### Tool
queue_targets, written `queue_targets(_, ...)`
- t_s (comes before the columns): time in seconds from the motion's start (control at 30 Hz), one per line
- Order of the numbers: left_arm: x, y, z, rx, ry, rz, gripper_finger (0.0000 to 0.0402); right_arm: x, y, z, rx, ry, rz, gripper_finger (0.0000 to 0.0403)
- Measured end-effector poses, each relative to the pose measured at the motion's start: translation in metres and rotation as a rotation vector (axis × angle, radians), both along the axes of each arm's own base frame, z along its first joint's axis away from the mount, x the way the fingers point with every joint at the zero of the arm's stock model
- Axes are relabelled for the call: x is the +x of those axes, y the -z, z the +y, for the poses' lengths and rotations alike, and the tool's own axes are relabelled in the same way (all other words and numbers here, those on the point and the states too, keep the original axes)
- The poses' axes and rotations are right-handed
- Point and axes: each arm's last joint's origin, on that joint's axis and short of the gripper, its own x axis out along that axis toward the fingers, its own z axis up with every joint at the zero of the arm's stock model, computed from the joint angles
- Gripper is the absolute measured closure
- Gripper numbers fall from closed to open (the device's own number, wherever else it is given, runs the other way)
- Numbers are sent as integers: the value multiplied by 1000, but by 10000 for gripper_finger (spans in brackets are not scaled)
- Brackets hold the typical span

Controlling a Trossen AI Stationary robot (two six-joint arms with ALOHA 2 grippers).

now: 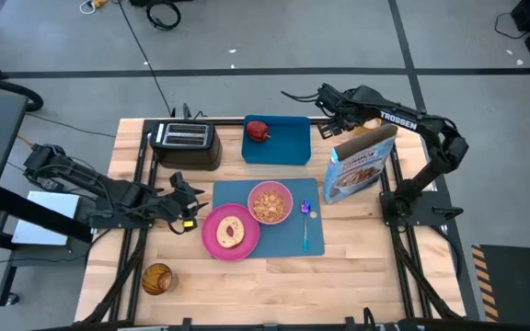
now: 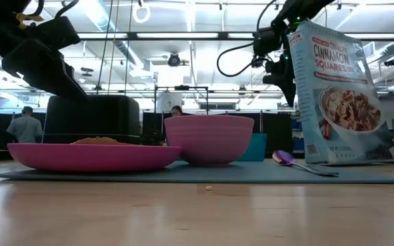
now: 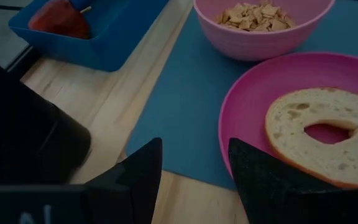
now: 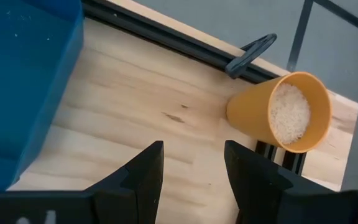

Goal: Arrange a breakfast setting
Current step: Put the yellow cup on the blue placemat

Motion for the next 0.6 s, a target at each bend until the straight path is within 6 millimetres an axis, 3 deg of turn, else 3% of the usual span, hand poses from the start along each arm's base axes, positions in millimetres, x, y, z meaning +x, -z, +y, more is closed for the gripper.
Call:
queue_targets(0.4, -1, 1, 0, 1, -2, 9, 209, 2, 1, 6, 41, 5, -12, 224)
queue_targets(0.6, -1, 1, 0, 8, 2, 16, 209, -4, 1, -4, 18, 42, -20, 224)
